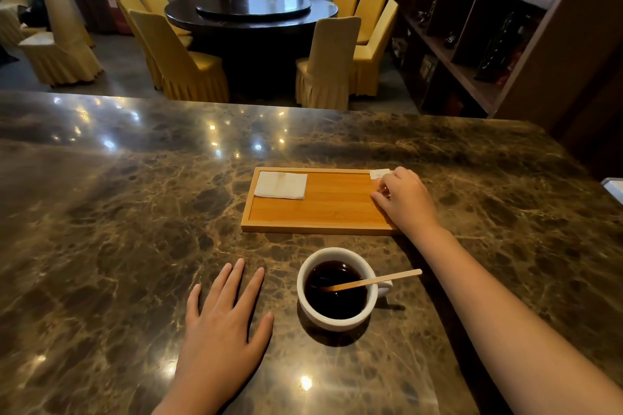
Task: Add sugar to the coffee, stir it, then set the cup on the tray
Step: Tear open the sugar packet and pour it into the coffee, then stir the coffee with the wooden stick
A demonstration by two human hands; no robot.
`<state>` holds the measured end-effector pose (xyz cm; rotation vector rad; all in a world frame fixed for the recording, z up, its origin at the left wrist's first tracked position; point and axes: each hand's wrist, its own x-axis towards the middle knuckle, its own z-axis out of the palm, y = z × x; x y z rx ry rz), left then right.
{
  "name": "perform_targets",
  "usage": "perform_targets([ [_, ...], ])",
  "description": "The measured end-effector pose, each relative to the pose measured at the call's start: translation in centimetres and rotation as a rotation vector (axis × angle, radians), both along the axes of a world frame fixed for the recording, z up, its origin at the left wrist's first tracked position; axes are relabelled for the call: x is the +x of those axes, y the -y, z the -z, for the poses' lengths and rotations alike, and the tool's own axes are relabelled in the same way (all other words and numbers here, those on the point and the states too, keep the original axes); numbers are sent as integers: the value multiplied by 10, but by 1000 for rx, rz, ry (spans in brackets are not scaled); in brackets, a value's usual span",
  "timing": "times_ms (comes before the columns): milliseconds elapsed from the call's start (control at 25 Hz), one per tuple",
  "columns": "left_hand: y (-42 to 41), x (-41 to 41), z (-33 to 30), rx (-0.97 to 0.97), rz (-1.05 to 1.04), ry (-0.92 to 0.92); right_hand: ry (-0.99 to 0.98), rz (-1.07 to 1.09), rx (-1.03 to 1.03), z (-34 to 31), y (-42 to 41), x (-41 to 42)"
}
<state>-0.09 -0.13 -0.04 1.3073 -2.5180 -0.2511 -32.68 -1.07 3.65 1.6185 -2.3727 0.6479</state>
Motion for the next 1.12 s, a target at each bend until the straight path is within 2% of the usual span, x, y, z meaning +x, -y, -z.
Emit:
perform_targets([
  [240, 0, -1, 0, 4, 0, 4, -3, -7, -20, -1, -16, -2],
  [440, 0, 0, -2, 20, -2, 7, -17, -7, 70, -1, -13, -5],
  [880, -1, 0, -4, 13, 3, 7, 13, 31, 3, -6, -17, 0],
  [1000, -2, 1, -3, 15, 15, 0, 206, 22, -61, -17, -46, 12],
  [1120, -2, 1, -3, 5, 26, -2, 696, 13, -60, -25, -91, 41],
])
